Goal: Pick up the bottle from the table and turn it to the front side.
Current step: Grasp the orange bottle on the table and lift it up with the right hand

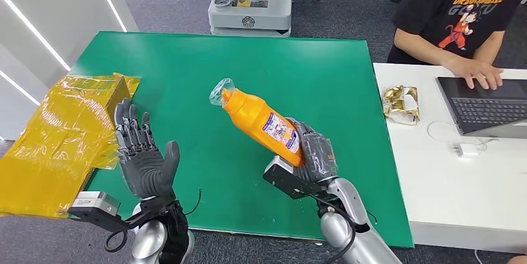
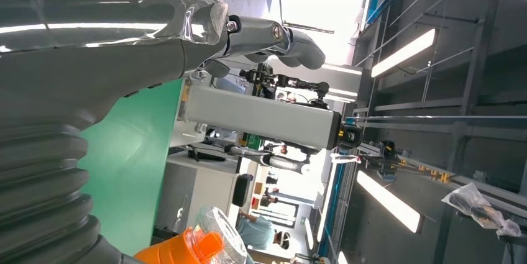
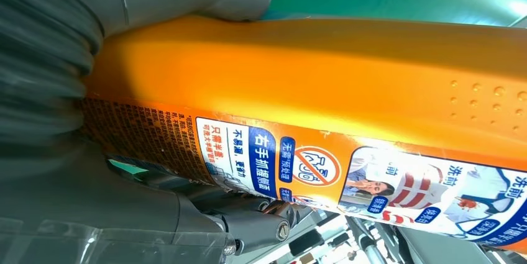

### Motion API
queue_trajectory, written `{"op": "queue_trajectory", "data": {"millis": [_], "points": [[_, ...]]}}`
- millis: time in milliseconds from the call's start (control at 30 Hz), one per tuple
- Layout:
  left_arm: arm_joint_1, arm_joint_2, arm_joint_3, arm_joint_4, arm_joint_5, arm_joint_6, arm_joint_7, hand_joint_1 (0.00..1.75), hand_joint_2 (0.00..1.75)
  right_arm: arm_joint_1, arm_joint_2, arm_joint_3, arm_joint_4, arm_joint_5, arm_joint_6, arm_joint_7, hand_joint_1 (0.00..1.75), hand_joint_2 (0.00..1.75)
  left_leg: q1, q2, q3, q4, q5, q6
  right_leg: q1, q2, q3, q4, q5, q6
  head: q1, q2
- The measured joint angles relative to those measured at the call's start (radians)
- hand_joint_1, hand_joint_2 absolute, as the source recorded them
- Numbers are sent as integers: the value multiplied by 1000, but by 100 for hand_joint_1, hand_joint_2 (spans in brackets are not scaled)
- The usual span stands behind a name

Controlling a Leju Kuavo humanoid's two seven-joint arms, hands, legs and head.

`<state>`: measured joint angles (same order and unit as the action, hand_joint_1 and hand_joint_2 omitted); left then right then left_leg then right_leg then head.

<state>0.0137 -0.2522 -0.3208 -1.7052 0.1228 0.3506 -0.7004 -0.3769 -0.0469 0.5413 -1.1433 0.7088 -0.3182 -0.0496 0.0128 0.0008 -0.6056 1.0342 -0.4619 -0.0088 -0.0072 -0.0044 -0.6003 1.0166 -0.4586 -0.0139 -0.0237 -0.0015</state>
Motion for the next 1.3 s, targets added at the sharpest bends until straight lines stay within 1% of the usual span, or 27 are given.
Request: {"op": "queue_trajectory", "data": {"millis": [1300], "points": [[0,0,3,0,0,0,0,0,175,0,0,0,0,0,0,0,175,175,0,0,0,0,0,0,0,0,0,0,0,0,0,0]]}}
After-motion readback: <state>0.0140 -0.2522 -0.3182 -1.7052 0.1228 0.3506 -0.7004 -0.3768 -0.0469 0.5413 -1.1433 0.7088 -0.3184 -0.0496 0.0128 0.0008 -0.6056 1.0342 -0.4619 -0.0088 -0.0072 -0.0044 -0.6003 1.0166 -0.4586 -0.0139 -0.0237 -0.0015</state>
